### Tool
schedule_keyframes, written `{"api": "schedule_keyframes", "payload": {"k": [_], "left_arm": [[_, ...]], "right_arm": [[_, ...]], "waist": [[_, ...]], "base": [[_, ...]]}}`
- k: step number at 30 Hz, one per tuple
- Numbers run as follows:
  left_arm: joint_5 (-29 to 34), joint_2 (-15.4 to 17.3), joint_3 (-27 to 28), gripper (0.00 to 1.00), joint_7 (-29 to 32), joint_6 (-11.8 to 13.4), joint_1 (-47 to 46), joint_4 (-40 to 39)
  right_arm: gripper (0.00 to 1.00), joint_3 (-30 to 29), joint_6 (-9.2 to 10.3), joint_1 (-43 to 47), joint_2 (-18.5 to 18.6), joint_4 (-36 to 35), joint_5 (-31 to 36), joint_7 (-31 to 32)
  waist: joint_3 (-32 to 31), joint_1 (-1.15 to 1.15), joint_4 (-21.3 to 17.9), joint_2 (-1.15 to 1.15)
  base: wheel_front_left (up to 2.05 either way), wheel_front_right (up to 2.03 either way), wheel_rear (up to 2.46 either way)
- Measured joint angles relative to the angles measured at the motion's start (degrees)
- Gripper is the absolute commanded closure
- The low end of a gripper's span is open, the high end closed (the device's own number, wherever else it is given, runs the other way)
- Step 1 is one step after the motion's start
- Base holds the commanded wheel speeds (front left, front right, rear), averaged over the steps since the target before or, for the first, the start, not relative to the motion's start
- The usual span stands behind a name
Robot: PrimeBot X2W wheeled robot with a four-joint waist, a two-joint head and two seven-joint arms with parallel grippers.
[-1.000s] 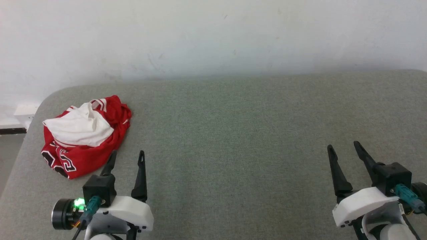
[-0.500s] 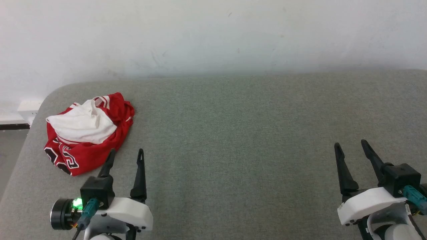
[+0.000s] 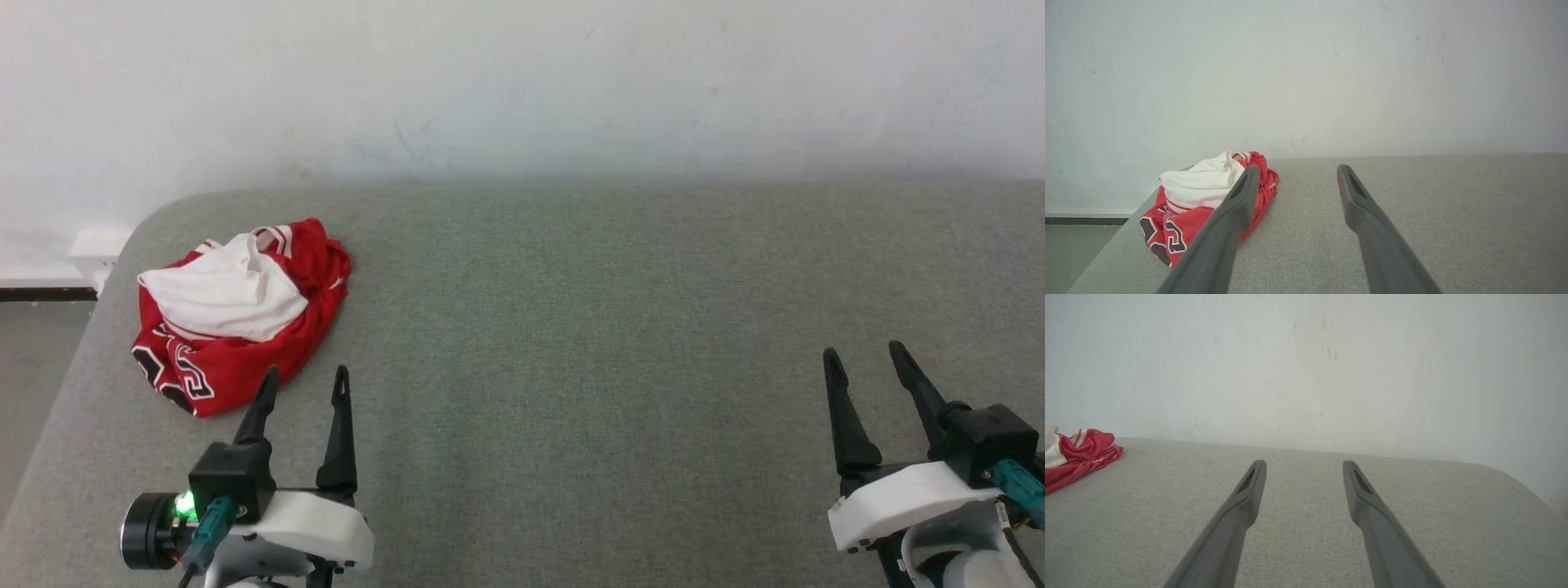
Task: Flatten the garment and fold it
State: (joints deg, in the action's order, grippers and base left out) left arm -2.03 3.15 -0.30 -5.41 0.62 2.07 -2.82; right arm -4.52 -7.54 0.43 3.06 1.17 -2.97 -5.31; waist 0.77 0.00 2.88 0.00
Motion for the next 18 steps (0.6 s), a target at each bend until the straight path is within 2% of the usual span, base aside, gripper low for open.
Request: {"api": "schedule_keyframes", "payload": {"k": [18], "left_arm": [[-1.0, 0.0, 0.3, 0.00, -2.2, 0.5, 0.9, -1.0]], "right_arm": [[0.00, 0.7, 0.00, 0.1, 0.0, 0.8, -0.6, -2.1]], "waist": [[0.2, 0.00, 5.5, 0.00]], "base": [[0.00, 0.00, 0.00]]}}
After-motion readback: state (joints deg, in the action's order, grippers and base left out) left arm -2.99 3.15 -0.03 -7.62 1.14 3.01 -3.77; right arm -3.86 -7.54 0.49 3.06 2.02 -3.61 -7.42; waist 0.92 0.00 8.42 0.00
